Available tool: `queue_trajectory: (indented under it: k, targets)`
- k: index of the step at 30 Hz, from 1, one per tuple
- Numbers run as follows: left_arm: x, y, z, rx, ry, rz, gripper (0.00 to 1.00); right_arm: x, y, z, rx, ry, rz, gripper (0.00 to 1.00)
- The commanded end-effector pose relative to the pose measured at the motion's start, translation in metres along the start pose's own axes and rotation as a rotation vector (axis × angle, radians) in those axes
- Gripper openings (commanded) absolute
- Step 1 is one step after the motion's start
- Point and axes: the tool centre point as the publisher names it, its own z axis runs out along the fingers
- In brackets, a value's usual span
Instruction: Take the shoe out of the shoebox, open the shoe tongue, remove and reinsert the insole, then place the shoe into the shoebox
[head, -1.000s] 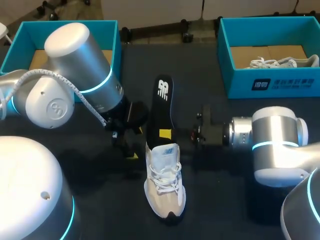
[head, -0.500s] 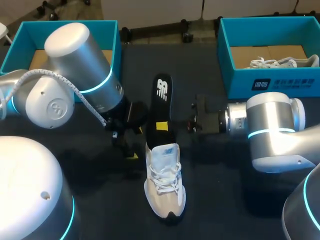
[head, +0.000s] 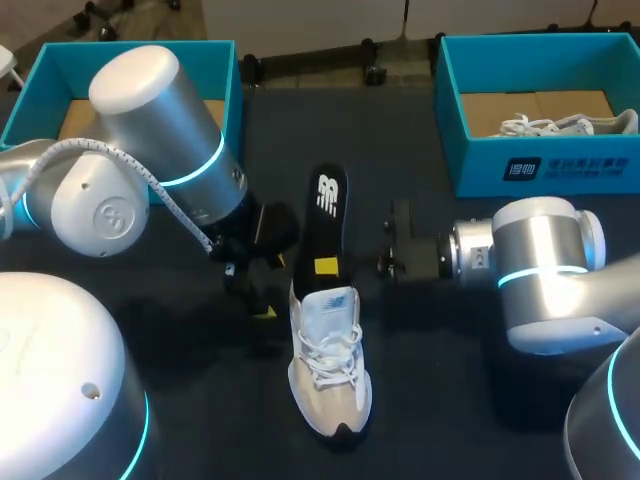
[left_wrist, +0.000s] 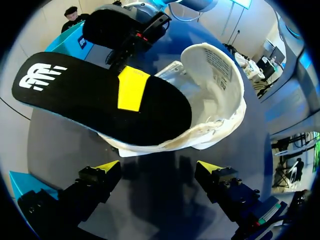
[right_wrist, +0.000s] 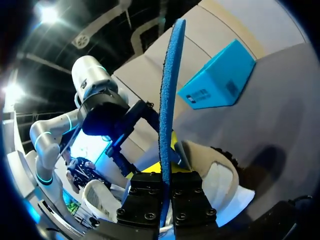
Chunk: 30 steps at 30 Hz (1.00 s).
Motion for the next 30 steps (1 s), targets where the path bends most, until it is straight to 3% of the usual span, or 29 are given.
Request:
queue_trajectory:
  k: [1,11,20,21,23,26,30]
  targets:
    - [0.001,0.001,0.001,0.002,-0.003,0.001,1.0,0.0,-0.01,0.0,0.014,0.003,0.015,0.0]
    - [0.001,0.001,0.001,0.002,-0.003,0.001,1.0,0.008,-0.027,0.003,0.043,0.004,0.031,0.0]
    - [0.001,0.001,0.001,0.002,-0.003,0.001,1.0,0.011,-0.028,0.002,0.05,0.037,0.027,0.0]
    - [0.001,0.001,0.001,0.002,-0.003,0.001,1.0,0.011,-0.028,0.002,0.05,0.038,0.027,0.16]
    - [0.001,0.001,0.001,0.002,-0.003,0.001,1.0,0.013,-0.023,0.005,0.048,0.042,0.011,0.36]
    - [0.001,0.001,0.001,0.002,-0.003,0.001,1.0,0.017,-0.016,0.006,0.041,0.039,-0.019,0.39]
    - [0.001,0.001,0.001,0.002,-0.003,0.001,1.0,0.022,-0.008,0.006,0.036,0.039,-0.049,0.35]
